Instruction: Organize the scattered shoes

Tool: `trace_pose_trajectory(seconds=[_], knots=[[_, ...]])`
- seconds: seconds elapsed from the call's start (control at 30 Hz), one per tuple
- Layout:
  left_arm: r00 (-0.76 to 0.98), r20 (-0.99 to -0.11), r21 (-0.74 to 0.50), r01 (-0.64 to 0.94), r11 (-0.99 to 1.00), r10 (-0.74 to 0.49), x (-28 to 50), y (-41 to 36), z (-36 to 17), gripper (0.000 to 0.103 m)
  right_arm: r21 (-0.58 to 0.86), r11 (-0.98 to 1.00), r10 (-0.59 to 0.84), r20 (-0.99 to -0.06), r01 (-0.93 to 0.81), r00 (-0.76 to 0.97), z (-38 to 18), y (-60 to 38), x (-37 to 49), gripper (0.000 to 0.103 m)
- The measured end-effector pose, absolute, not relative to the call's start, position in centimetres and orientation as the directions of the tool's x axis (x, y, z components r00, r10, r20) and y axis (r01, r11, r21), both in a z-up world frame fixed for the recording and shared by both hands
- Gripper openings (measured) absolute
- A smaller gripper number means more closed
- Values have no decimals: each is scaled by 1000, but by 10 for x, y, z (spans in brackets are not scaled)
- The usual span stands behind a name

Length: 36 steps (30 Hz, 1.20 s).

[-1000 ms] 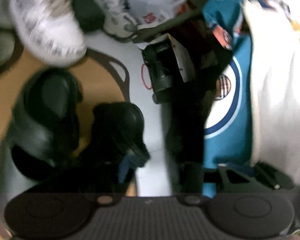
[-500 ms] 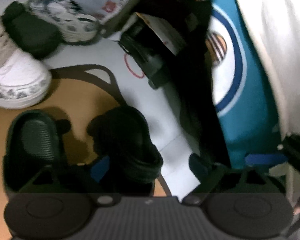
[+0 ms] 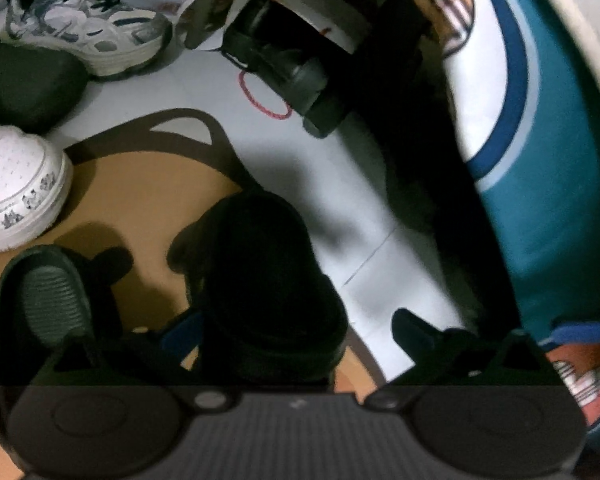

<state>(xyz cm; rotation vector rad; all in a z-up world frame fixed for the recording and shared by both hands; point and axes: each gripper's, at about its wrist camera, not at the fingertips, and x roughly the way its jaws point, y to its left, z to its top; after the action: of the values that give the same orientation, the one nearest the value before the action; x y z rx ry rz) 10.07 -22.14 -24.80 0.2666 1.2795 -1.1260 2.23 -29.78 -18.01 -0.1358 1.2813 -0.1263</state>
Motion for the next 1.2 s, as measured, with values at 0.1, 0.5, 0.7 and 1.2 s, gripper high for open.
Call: trace_pose_trajectory(seconds=[0.1, 0.5, 0.7, 1.2], knots=[[-107, -868, -380, 772, 509, -485, 98, -225, -256, 95, -165, 986, -163, -945, 15, 283, -180, -297, 22, 90], [-14, -857, -413, 618, 669, -516, 105, -206, -252, 82, -169, 986, -163, -943, 5, 289, -181, -295, 23, 90], [12, -857, -429, 536, 727, -515, 99, -202, -243, 82, -179, 984, -172, -940, 2, 293, -181, -294, 22, 90], [-32, -858, -466, 466, 752, -513, 89, -209, -256, 84, -190, 982, -180, -938, -4, 297, -180, -293, 20, 90]])
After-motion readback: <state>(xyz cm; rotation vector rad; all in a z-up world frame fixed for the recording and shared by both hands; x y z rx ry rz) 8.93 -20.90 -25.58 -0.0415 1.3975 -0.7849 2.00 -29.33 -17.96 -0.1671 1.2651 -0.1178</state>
